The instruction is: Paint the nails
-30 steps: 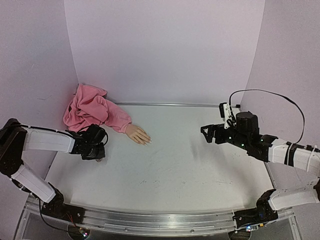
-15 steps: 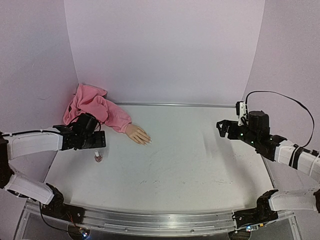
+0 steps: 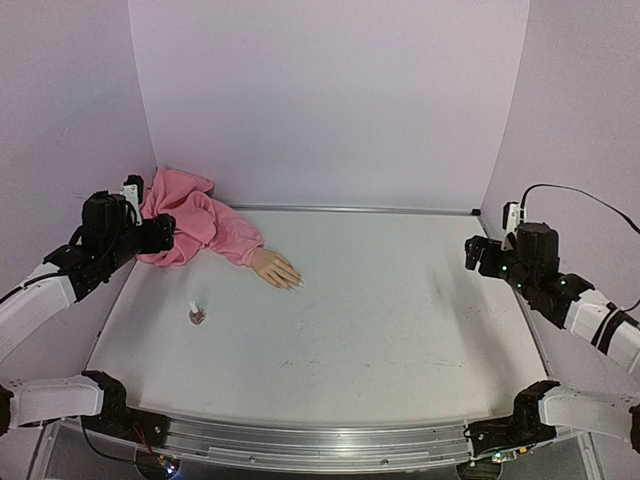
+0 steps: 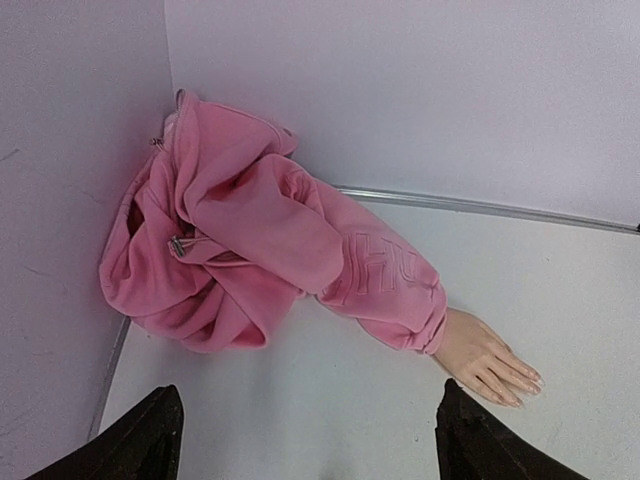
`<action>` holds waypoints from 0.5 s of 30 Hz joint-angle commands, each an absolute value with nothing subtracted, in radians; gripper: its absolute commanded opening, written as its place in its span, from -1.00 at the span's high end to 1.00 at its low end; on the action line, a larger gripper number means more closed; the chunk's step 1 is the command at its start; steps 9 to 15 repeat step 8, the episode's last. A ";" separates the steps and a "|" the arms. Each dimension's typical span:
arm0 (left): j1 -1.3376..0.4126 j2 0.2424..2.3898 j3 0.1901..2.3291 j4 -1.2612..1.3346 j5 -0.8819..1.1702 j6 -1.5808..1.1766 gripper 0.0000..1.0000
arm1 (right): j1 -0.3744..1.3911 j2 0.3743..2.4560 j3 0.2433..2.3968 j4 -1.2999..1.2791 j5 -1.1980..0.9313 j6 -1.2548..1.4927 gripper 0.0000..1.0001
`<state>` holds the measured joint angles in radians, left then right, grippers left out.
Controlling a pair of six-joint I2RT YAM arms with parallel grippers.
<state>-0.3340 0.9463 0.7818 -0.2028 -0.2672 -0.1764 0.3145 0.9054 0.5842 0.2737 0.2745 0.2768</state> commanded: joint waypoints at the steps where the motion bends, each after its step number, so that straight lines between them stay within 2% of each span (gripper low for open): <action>1: -0.251 0.884 0.786 -0.141 -0.199 -0.107 -0.77 | 0.311 0.873 0.608 0.275 0.357 0.262 -0.97; 15: -0.217 0.869 0.773 -0.141 -0.170 -0.102 -0.78 | 0.311 0.850 0.607 0.291 0.335 0.253 -0.97</action>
